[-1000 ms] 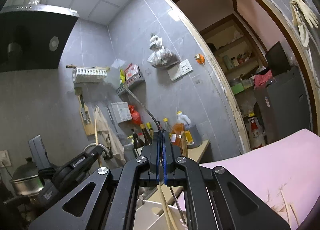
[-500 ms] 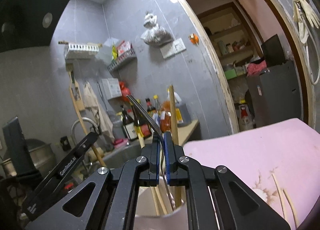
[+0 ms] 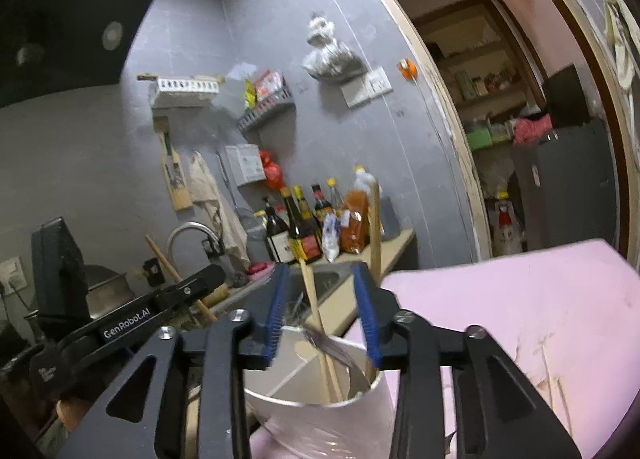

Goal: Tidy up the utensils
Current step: 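Open left gripper dropping the chopstick while right gripper drops the fork into caddy, then move both open tools down to the two loose wooden chopsticks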

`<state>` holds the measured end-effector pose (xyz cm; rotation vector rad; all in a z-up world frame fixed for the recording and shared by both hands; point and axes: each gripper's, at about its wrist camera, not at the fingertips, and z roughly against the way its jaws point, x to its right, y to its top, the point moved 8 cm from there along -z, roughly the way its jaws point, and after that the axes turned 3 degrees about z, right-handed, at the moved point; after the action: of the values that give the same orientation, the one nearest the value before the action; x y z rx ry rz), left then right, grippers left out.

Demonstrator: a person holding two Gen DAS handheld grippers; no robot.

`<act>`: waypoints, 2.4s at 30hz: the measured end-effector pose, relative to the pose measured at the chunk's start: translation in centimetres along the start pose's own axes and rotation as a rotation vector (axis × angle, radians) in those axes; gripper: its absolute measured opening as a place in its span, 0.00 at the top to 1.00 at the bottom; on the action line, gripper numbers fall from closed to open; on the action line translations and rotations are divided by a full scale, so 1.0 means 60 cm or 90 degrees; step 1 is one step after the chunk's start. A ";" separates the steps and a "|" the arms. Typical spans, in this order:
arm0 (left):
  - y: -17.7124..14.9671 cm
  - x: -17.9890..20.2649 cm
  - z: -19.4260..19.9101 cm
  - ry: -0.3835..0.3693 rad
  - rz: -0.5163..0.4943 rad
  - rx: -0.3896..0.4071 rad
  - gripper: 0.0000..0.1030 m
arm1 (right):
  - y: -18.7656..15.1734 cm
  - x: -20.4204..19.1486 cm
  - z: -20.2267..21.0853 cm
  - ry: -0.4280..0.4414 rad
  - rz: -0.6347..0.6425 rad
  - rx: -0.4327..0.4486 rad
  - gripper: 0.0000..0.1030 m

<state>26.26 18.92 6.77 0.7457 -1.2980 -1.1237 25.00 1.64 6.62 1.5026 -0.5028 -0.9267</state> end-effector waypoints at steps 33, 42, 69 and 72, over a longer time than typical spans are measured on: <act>0.044 0.243 0.112 0.017 -0.130 0.123 0.03 | 0.152 0.150 0.243 -0.193 0.101 0.126 0.00; -0.048 0.291 0.075 -0.009 -0.135 0.027 0.03 | 0.114 0.191 0.278 -0.236 0.143 0.064 0.00; -0.345 0.242 -0.100 0.048 -0.094 -0.410 0.04 | -0.174 0.275 0.190 -0.158 0.092 -0.425 0.37; -0.350 0.239 -0.106 0.048 -0.097 -0.421 0.08 | -0.192 0.270 0.183 -0.134 0.084 -0.458 0.46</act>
<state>26.64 -2.33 -8.61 0.3861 -0.7361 -1.5217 23.49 -15.67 -8.03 0.7193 -0.3553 -1.0228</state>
